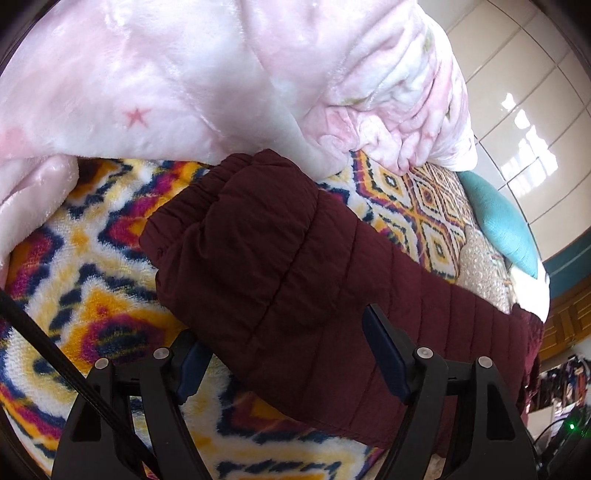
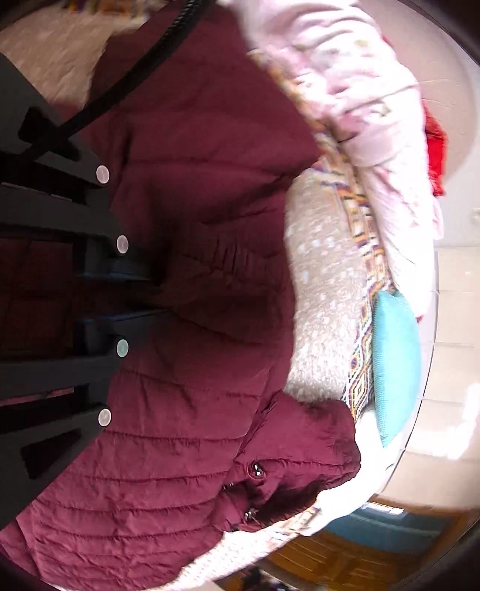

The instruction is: Fold large clothes

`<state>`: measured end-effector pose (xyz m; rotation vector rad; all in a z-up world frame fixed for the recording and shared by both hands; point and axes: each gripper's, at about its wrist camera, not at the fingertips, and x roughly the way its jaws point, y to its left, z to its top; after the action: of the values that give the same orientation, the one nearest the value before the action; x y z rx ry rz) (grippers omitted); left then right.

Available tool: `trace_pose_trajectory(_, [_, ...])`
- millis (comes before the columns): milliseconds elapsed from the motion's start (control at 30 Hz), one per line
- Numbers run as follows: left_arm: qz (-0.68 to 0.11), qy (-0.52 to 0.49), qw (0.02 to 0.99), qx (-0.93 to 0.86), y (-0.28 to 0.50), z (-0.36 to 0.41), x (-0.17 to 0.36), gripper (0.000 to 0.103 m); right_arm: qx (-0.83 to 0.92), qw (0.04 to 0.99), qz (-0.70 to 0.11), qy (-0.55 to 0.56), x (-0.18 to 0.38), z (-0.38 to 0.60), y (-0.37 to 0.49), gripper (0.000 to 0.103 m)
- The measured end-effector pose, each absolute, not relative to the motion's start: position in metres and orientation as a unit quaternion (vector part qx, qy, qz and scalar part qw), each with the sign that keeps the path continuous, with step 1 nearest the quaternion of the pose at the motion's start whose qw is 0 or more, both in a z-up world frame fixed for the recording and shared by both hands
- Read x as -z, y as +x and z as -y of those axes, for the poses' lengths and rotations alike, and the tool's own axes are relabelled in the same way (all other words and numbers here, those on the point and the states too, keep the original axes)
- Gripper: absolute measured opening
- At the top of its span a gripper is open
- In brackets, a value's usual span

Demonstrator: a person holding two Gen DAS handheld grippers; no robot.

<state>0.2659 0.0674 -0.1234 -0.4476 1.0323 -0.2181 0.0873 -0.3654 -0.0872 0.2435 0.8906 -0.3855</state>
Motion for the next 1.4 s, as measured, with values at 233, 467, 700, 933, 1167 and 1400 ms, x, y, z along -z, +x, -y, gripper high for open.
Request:
trace_pose_trajectory(233, [-0.505,-0.195,0.837,0.078,0.268,-0.069,0.118,0.041,0.115,0.876,-0.465,0.062,0.098,0.320,0.101,0.026])
trace_pose_trajectory(467, [-0.475,-0.124,0.868,0.082,0.251,-0.045,0.074,0.006,0.112,0.896,-0.417,0.107,0.061,0.328,0.026,0.047])
trace_pose_trajectory(700, [-0.410,-0.063,0.891,0.186,0.188,0.045,-0.002,0.006,0.136,0.900,-0.392,0.137,0.044,0.362,-0.068,0.047])
trace_pose_trajectory(933, [-0.395,-0.035,0.841,0.368,0.099,0.178,-0.040,0.005,0.194,0.883,-0.366,0.219,0.047,0.424,-0.142,0.047])
trace_pose_trajectory(1167, [-0.452,0.035,0.766,0.456,0.023,0.296,0.023,0.006,0.228,0.861,-0.353,0.285,0.063,0.466,-0.195,0.047])
trace_pose_trajectory(1400, [-0.477,0.124,0.764,0.415,-0.007,0.334,0.095,0.012,0.219,0.849,-0.347,0.334,0.073,0.484,-0.198,0.047])
